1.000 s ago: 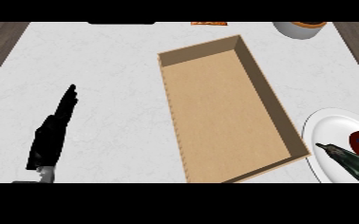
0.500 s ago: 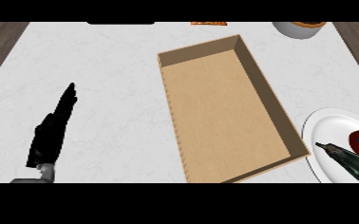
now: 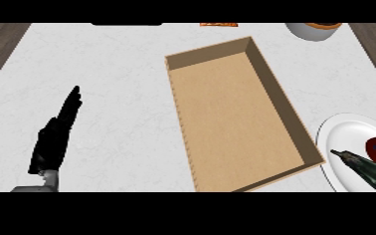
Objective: Pick the can from the plate and place it in the cardboard box
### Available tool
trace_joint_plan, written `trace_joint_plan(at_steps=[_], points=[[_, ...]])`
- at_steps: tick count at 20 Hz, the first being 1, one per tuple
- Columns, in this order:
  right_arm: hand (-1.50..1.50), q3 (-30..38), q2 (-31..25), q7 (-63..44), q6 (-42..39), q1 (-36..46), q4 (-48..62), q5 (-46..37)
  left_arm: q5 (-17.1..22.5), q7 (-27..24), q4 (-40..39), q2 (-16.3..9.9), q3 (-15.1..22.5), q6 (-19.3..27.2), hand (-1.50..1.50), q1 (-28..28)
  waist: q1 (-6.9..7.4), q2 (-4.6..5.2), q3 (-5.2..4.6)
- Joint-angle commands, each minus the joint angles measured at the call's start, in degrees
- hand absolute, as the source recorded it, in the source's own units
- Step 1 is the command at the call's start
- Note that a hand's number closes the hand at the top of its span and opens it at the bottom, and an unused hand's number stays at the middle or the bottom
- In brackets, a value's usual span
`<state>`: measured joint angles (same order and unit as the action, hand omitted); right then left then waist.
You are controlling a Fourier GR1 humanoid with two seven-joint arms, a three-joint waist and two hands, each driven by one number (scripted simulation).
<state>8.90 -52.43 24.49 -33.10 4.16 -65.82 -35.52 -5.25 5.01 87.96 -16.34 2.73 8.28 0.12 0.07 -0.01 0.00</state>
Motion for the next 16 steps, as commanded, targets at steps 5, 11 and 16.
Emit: trace_joint_plan(at_steps=[5, 11, 16], points=[[-1.5, 2.68, 2.23, 1.39, -1.39, 2.63, 2.49, -3.6, -3.5, 0.48, 0.2, 3.13, -0.67, 0.22, 0.0, -0.03, 0.0, 0.0, 0.0], [-1.5, 1.24, 7.02, -1.0, -0.25, 2.65, 0.77, -6.57, -1.56, -1.63, 0.2, 2.25, -3.15, -3.67, 0.0, 2.2, 0.09, 0.01, -0.01], [-1.5, 1.79, 5.4, 6.14, 3.82, 2.61, 8.13, -11.01, -3.94, -1.09, -1.12, 3.32, -3.55, -3.44, 0.0, -0.48, 0.05, 0.04, 0.01]])
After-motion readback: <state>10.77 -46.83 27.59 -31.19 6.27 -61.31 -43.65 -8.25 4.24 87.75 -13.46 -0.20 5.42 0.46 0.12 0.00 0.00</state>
